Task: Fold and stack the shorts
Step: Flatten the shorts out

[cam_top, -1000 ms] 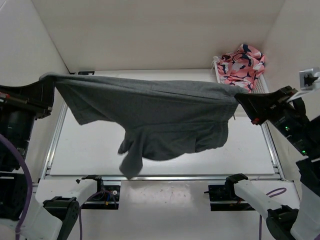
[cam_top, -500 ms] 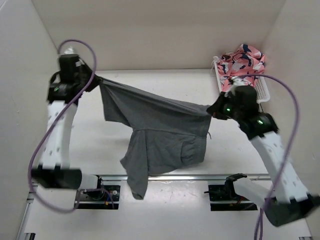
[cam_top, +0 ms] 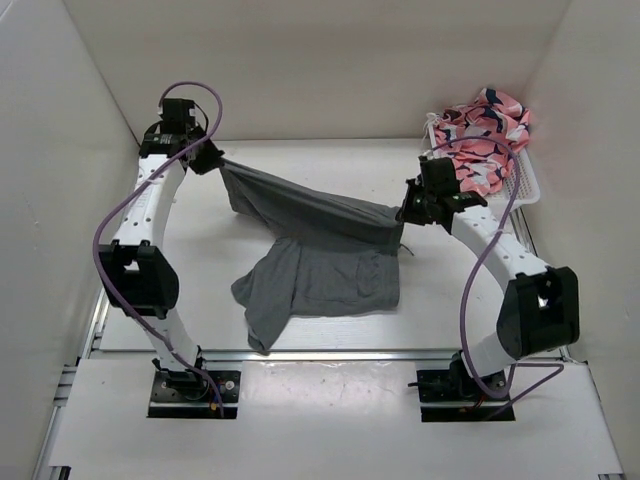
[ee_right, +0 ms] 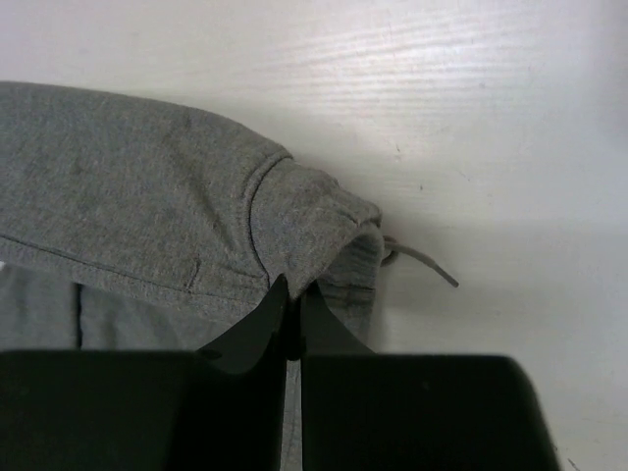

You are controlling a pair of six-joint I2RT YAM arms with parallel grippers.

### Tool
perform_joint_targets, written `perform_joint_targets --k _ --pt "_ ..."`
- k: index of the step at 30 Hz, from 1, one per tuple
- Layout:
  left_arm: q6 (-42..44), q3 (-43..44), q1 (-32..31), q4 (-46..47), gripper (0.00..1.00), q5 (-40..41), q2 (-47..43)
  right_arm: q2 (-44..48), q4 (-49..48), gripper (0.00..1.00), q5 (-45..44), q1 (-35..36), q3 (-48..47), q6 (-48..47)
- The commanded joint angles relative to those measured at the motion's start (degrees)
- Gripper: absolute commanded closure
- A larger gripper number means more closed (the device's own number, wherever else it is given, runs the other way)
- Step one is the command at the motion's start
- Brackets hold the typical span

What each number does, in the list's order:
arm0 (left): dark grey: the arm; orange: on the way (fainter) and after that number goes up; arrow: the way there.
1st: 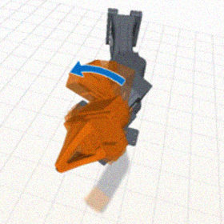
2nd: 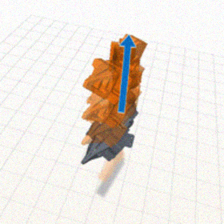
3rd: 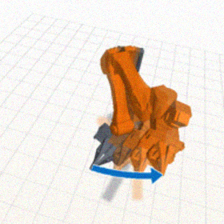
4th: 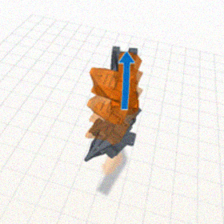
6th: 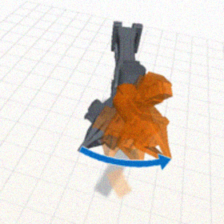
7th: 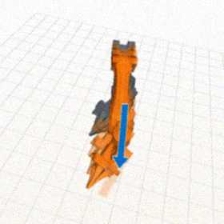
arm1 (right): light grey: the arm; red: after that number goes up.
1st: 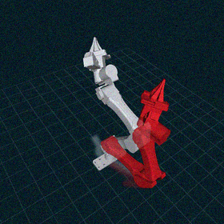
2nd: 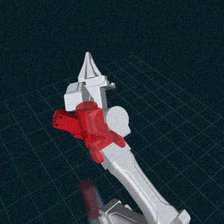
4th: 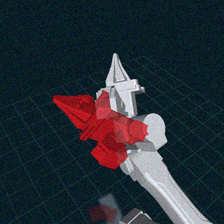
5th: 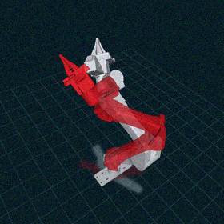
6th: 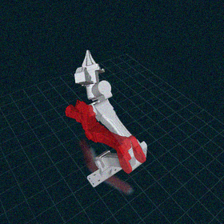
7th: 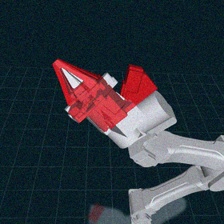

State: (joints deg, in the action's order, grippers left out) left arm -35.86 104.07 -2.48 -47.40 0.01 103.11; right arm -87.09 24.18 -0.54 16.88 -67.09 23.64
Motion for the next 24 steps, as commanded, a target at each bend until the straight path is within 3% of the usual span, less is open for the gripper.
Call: perform_joint_targets --k 1,12,15,19,24 --pt "1.4 1.3 0.7 2.5 0.90 2.6 -6.2 5.6 0.1 1.00 -2.5 -1.0 -3.1 -1.7" --pt "3.1 -12.1 1.4 -1.8 0.90 2.6 -25.0 24.2 9.4 1.00 -1.9 -1.0 3.4 -1.7" --pt "4.2 -12.8 2.0 -2.5 0.90 2.1 -25.6 26.4 9.9 1.00 -3.5 -1.0 4.1 -1.7" --pt "4.2 -8.4 2.0 -2.5 0.90 1.5 -18.3 22.2 8.3 1.00 -4.6 -1.0 2.1 -2.3" --pt "4.2 8.9 1.4 -2.5 0.90 2.7 -2.2 9.8 -1.0 1.00 -7.4 -2.7 -2.9 -2.3"
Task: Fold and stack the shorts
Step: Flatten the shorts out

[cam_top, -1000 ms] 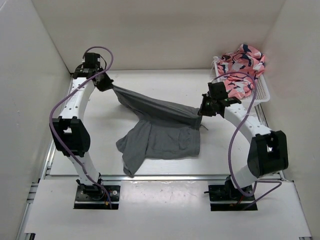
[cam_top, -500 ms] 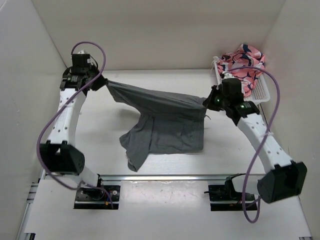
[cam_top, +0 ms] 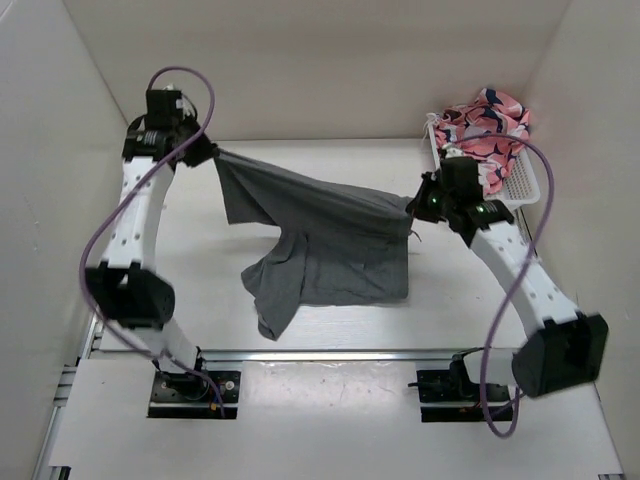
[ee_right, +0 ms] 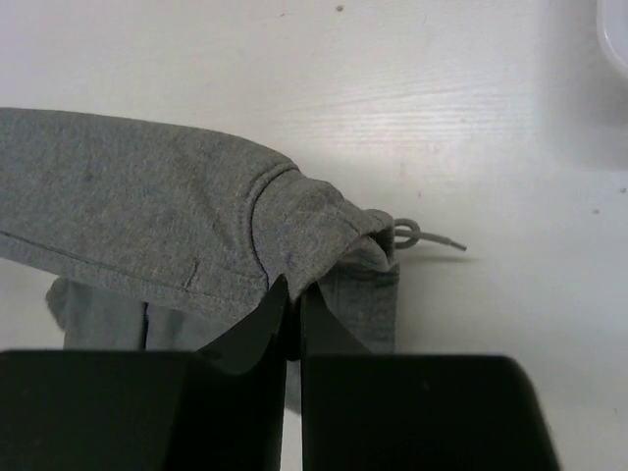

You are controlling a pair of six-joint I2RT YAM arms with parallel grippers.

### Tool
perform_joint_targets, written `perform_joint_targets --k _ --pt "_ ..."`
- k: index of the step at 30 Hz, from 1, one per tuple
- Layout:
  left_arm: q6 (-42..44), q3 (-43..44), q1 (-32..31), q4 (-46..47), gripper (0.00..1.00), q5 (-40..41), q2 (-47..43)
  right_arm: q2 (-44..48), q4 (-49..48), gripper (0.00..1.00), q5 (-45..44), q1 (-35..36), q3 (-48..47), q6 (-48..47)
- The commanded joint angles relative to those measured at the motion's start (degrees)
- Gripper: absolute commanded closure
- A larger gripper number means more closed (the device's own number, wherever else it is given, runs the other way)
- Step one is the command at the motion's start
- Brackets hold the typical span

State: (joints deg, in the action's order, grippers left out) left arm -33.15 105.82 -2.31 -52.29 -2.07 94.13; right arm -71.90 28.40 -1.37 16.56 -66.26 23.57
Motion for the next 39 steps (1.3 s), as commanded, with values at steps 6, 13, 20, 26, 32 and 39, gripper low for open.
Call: perform_joint_targets --k 6,13,20,26,32,39 --pt "4.7 30.0 1.3 -9.3 0.07 2.3 26.3 -18.5 -3.7 0.27 -5.3 -3.0 -15.3 -0.6" --pt "4.7 -3.3 -2.5 -6.2 0.32 5.1 4.8 -4.9 -3.7 0.20 -1.6 -2.5 -0.7 3.2" --pt "-0.6 -38.5 -6.7 0.6 0.31 -3.1 -9.7 7.5 1.6 0.20 7.2 -2.5 15.6 7.3" --pt "-3.6 -44.8 -9.7 4.7 0.27 -2.1 -6.0 13.4 -1.3 0.20 15.7 -2.5 28.5 16.2" --pt "-3.6 -44.8 -11.1 7.3 0.30 -0.2 1.0 16.8 -6.7 0.19 19.2 -2.5 38.2 25.3" --pt "-3.1 -44.3 -11.6 8.5 0.68 1.7 5.4 13.1 -16.4 0.19 20.4 -2.5 43.6 29.7"
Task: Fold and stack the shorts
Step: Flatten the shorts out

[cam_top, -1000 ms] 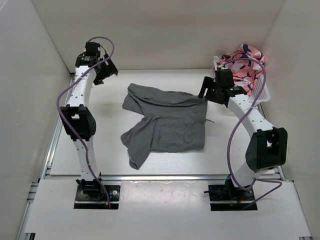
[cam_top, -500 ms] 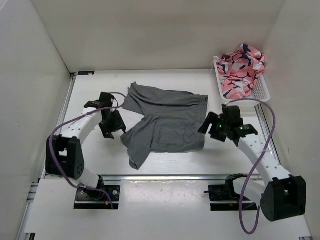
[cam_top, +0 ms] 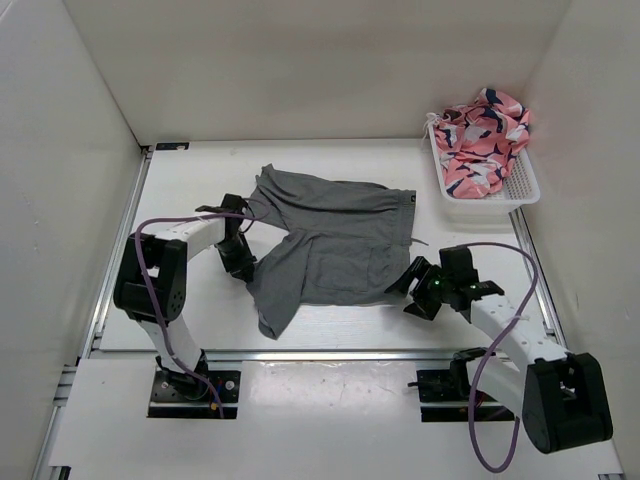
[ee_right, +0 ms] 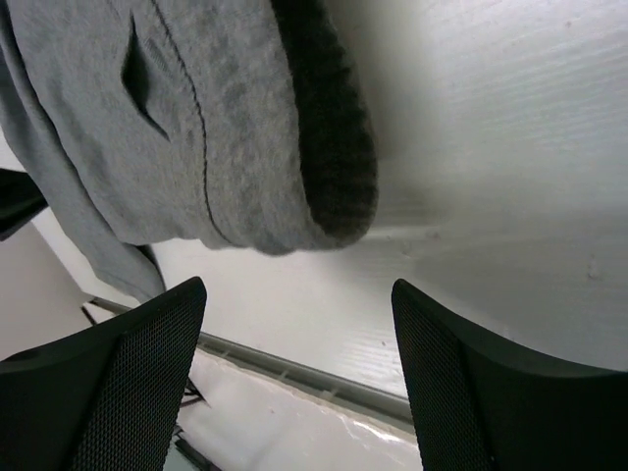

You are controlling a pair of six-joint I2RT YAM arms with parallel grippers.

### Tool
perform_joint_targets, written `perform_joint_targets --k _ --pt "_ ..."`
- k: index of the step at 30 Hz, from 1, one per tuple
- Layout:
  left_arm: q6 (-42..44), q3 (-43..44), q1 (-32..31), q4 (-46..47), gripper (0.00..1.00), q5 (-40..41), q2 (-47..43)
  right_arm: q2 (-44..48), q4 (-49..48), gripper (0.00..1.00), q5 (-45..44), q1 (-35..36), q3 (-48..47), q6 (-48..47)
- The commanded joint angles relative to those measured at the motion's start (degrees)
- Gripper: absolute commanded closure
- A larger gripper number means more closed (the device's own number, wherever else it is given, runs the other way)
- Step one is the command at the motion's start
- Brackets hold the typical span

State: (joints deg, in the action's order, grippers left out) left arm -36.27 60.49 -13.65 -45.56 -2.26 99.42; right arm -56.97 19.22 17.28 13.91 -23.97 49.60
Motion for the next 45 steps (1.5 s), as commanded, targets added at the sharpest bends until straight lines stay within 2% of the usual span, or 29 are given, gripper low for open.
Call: perform_joint_targets --k 1,2,6,7,10,11,12,15,18,22,23,24,25,26,29,30,33,34,35,36,37,40,42,43,44,45 --pt "0.1 1.6 -0.2 1.8 0.82 1.9 0.8 -2.8 -9.8 0.21 1.7 0.2 1.3 3.7" --pt "0.1 1.6 -0.2 1.8 0.90 1.9 0.8 -3.7 -10.6 0.23 1.2 0.2 1.3 3.7" --pt "0.1 2.2 0.4 0.7 0.90 1.9 -3.7 -9.1 -12.1 0.34 -3.1 0.9 -1.7 3.0" --pt "0.1 2.9 0.4 -0.2 0.90 2.9 -5.0 -9.7 -12.8 0.46 -4.4 1.4 -2.3 3.0" --pt "0.6 4.5 3.3 -4.3 0.90 4.8 -10.2 -12.3 -13.4 0.71 -8.3 1.4 -2.9 1.8" --pt "1.5 5.2 4.2 -5.2 0.90 5.4 -11.1 -13.4 -12.7 0.94 -8.8 1.4 -3.8 1.8" --pt "1.5 6.0 5.1 -7.2 0.90 6.6 -11.9 -13.4 -12.1 1.00 -8.8 1.4 -4.3 1.2" --pt "3.0 10.1 8.5 -8.5 0.90 7.4 -12.4 -14.0 -11.0 1.00 -10.2 1.4 -4.9 0.7" --pt "3.6 16.3 11.5 -9.0 0.90 7.4 -7.3 -13.4 -8.6 1.00 -11.6 1.4 -4.9 0.1" --pt "4.8 28.1 14.1 -10.0 0.90 6.8 6.6 -12.9 -8.0 1.00 -12.2 1.4 -5.9 -1.2" --pt "5.4 33.6 14.8 -12.3 0.89 6.0 13.5 -12.9 -8.0 1.00 -12.2 1.4 -5.9 -1.9" --pt "5.4 36.3 14.8 -14.0 0.83 6.0 16.4 -12.9 -7.3 1.00 -12.2 1.4 -6.4 -1.9" --pt "5.9 38.2 14.8 -15.2 0.72 6.0 18.6 -13.4 -7.3 1.00 -12.2 1.4 -7.3 -2.5" --pt "5.9 39.3 14.8 -15.8 0.67 6.7 19.8 -13.4 -6.6 1.00 -12.2 1.4 -7.8 -3.3" --pt "5.9 38.4 14.8 -15.3 0.28 7.3 14.8 -13.4 -4.7 1.00 -12.8 1.4 -9.1 -4.9" --pt "6.6 36.7 14.8 -15.3 0.28 6.7 12.8 -13.4 -4.7 1.00 -12.8 1.4 -9.1 -4.9" --pt "6.6 30.6 14.8 -15.3 0.26 6.7 4.7 -13.4 -4.0 0.66 -12.3 1.4 -10.5 -6.2" --pt "6.6 28.4 14.8 -14.7 0.26 6.1 2.6 -13.4 -3.0 0.46 -12.3 1.4 -11.4 -6.9" --pt "6.6 26.1 14.8 -14.7 0.26 6.1 0.8 -13.4 -2.3 0.38 -12.3 1.4 -11.9 -6.9" --pt "6.6 23.9 14.8 -14.2 0.26 6.1 -2.4 -13.4 -1.5 0.35 -12.3 1.4 -12.9 -7.5" --pt "6.0 20.1 14.8 -13.7 0.29 5.5 -3.7 -12.7 0.1 0.35 -12.3 1.4 -12.9 -7.5" --pt "5.9 16.8 14.8 -12.1 0.33 3.7 -6.4 -10.0 2.7 0.35 -13.5 1.4 -15.0 -8.8" --pt "5.9 17.8 14.3 -11.3 0.38 3.7 -6.4 -7.7 5.4 0.36 -15.2 1.4 -16.8 -10.2" --pt "5.9 21.0 13.6 -11.3 0.41 3.1 -4.4 -7.1 6.1 0.38 -16.1 1.4 -17.5 -10.8" --pt "5.9 23.2 13.6 -11.3 0.46 2.4 -2.9 -7.1 6.1 0.47 -16.9 1.4 -18.3 -11.9" --pt "5.9 25.4 12.8 -11.3 0.57 2.4 -1.1 -7.1 6.1 0.54 -17.6 1.4 -19.3 -12.5"
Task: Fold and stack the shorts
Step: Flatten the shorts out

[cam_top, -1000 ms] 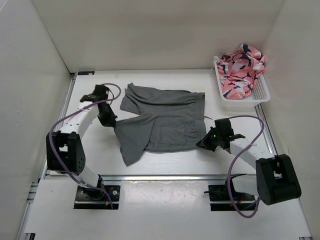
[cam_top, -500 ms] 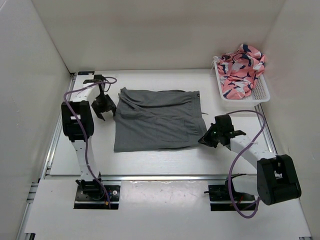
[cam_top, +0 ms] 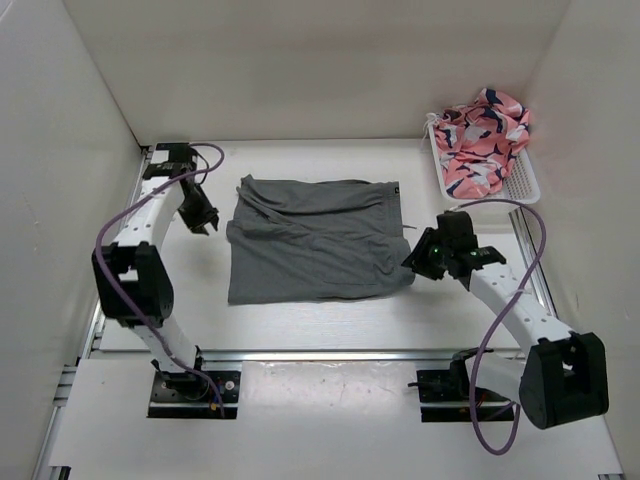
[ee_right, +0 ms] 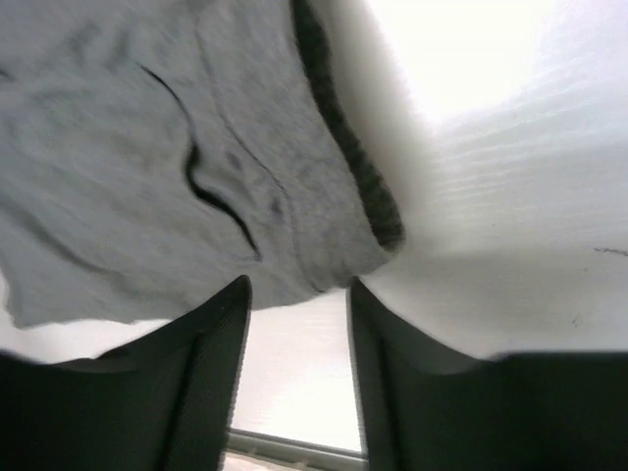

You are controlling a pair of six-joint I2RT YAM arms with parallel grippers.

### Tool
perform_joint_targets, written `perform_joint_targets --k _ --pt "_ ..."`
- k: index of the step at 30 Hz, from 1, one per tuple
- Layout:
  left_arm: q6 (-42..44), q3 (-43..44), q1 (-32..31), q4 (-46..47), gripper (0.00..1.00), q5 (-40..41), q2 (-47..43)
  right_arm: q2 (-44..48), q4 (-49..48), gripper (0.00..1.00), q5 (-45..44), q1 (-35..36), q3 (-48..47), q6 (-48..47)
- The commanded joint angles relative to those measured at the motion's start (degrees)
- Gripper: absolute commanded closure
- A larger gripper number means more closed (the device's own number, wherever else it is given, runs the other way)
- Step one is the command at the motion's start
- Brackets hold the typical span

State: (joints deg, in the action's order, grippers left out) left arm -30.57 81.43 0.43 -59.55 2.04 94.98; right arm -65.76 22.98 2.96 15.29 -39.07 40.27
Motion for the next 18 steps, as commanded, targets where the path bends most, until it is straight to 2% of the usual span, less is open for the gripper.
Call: perform_joint_targets --k 1,2,4,6,8,9,10,13,14,16,18 --pt "0.2 7.1 -1.8 2.7 0.65 -1.9 7.5 0.3 2.9 0.62 -4.1 0.0 -6.8 -3.7" --pt "0.2 12.1 -2.5 2.7 0.72 -1.9 9.9 -1.0 2.9 0.75 -4.6 0.0 -8.5 -4.7" --pt "0.2 17.0 -2.5 2.1 0.77 -2.9 16.9 -6.5 2.9 0.83 -5.2 0.0 -14.3 -6.6" --pt "0.2 23.0 -2.5 1.5 0.66 -4.8 21.0 -13.8 2.2 0.83 -5.2 0.0 -19.2 -7.2" --pt "0.2 26.7 -2.5 0.9 0.49 -6.3 25.6 -19.4 2.2 0.69 -5.9 0.0 -28.3 -9.8" --pt "0.2 27.6 -2.5 0.9 0.45 -7.1 26.7 -25.2 2.7 0.59 -5.9 0.0 -31.4 -10.6" --pt "0.9 28.3 -3.1 0.9 0.40 -7.7 27.6 -28.3 3.6 0.55 -5.9 0.0 -34.6 -11.5" --pt "0.9 29.7 -3.6 0.9 0.39 -8.2 30.8 -40.5 8.0 0.52 -7.1 0.0 -52.4 -13.2" --pt "0.9 29.7 -3.6 0.9 0.39 -8.2 31.4 -42.9 8.9 0.52 -7.1 0.0 -55.4 -13.2" --pt "0.9 30.3 -4.1 0.9 0.38 -8.2 32.6 -49.4 9.5 0.41 -7.1 0.0 -60.2 -13.2" --pt "0.9 30.8 -4.1 0.9 0.35 -8.2 34.7 -55.7 10.7 0.38 -7.1 0.0 -68.3 -13.2"
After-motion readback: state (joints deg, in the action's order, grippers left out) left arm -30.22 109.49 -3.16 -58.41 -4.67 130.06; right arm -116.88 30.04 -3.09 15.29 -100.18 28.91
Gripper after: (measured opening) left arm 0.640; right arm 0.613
